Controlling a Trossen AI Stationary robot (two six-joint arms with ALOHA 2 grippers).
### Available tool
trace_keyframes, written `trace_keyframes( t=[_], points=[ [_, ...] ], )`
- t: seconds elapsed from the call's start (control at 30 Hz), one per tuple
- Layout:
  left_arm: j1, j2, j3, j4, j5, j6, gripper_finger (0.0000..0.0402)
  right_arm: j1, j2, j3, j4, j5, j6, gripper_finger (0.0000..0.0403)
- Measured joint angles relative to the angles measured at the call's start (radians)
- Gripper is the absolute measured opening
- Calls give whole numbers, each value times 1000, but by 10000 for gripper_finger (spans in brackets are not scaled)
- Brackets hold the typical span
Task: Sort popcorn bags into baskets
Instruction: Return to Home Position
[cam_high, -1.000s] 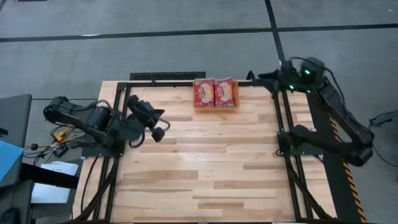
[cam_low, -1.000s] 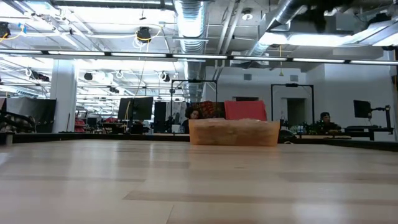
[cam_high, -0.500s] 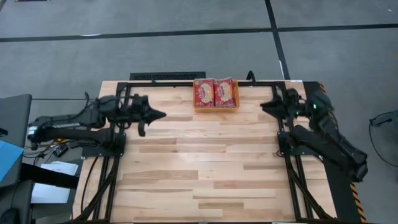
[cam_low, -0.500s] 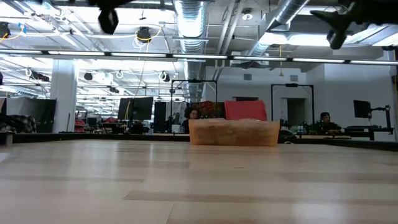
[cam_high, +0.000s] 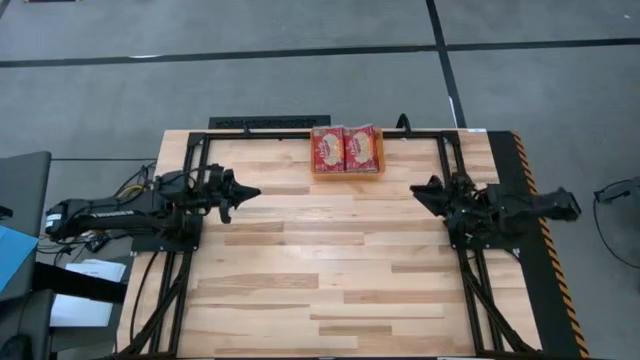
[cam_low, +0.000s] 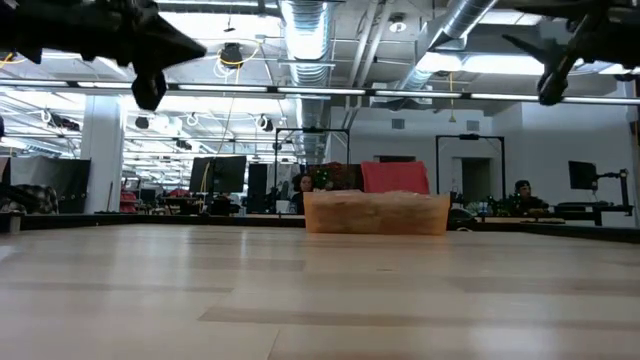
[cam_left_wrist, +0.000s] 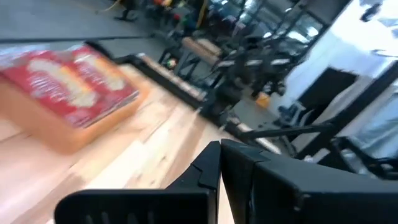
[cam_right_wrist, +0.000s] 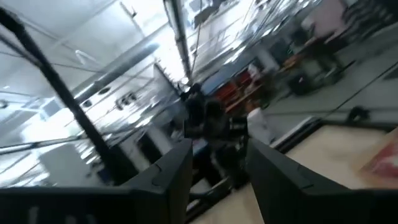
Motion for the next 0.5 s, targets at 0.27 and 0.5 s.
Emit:
trace_keyframes(
  t=[0.27,0.5],
  points=[
    [193,-42,-1,-17,156,8,0,-17,-72,93,-163,-45,-37,172],
    [294,-50,-3,-66,295,43,0,-165,-73,127,-338,-200,-18,180]
  ],
)
